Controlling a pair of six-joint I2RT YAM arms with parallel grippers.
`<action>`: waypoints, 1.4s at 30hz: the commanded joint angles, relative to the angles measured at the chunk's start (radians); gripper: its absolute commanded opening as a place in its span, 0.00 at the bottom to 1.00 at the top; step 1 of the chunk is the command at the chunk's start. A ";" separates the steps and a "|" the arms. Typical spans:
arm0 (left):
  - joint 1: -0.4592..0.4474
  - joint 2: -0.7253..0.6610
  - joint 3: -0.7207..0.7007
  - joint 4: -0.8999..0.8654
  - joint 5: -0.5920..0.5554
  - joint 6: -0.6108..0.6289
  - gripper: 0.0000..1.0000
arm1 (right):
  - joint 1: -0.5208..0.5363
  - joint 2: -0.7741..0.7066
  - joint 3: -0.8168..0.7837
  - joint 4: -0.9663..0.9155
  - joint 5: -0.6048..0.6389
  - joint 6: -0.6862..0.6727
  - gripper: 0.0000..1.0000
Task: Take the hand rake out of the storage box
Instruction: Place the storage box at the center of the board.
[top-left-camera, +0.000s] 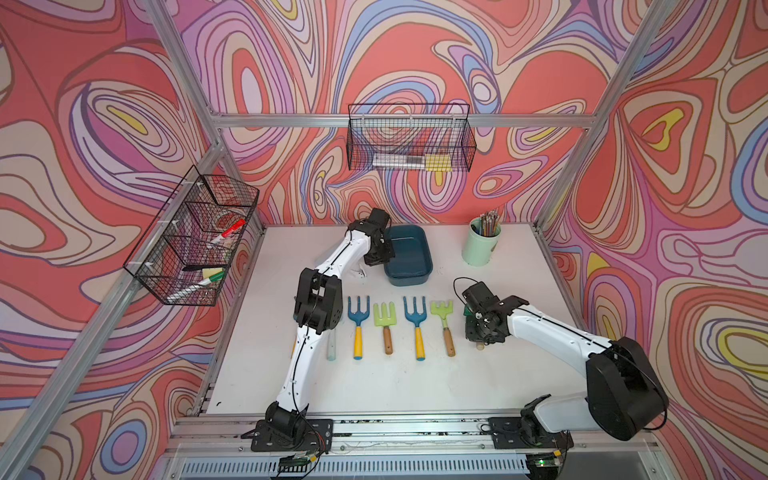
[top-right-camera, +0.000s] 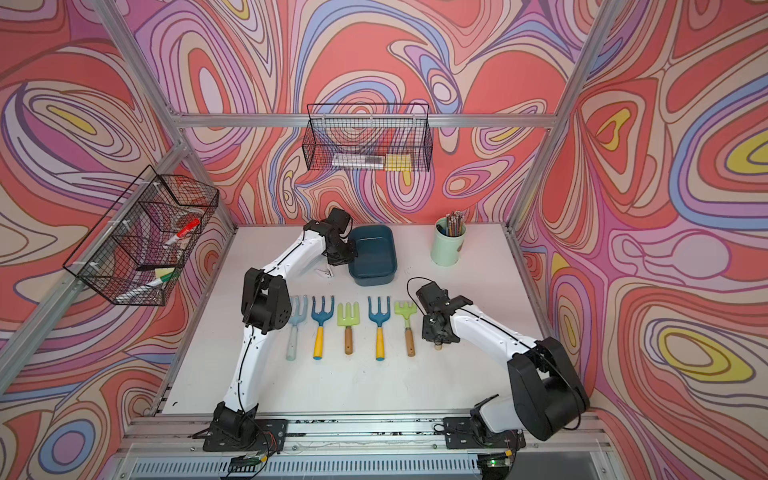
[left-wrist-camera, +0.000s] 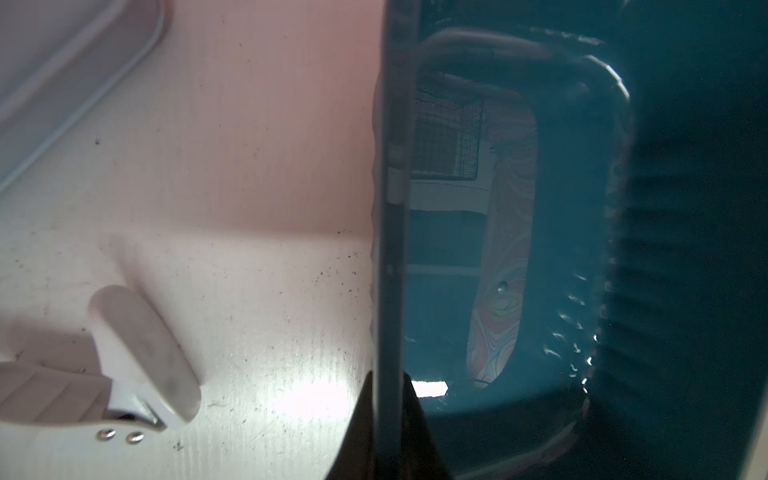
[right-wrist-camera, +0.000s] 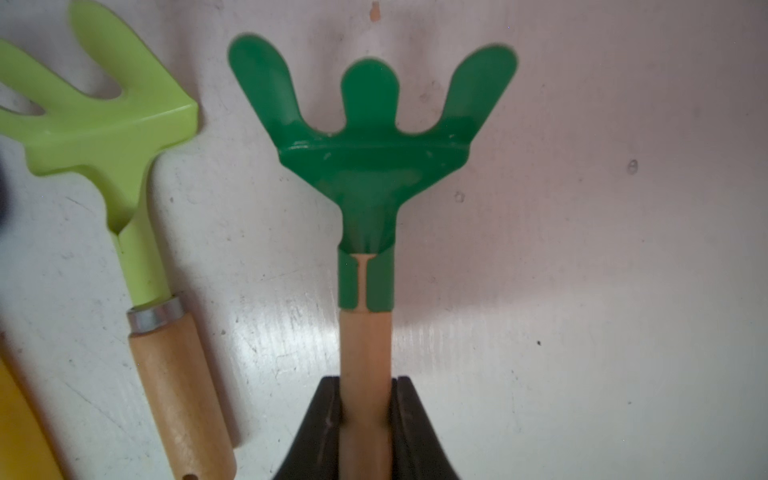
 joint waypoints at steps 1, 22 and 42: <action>0.005 0.024 0.028 -0.038 0.006 0.000 0.08 | -0.003 -0.004 -0.027 0.073 -0.031 0.008 0.20; 0.038 -0.032 0.054 -0.049 0.052 0.010 0.36 | -0.001 0.084 -0.069 0.119 -0.018 0.037 0.25; 0.043 -0.242 -0.055 -0.036 0.047 0.064 0.34 | -0.003 0.129 -0.030 0.082 0.074 0.058 0.35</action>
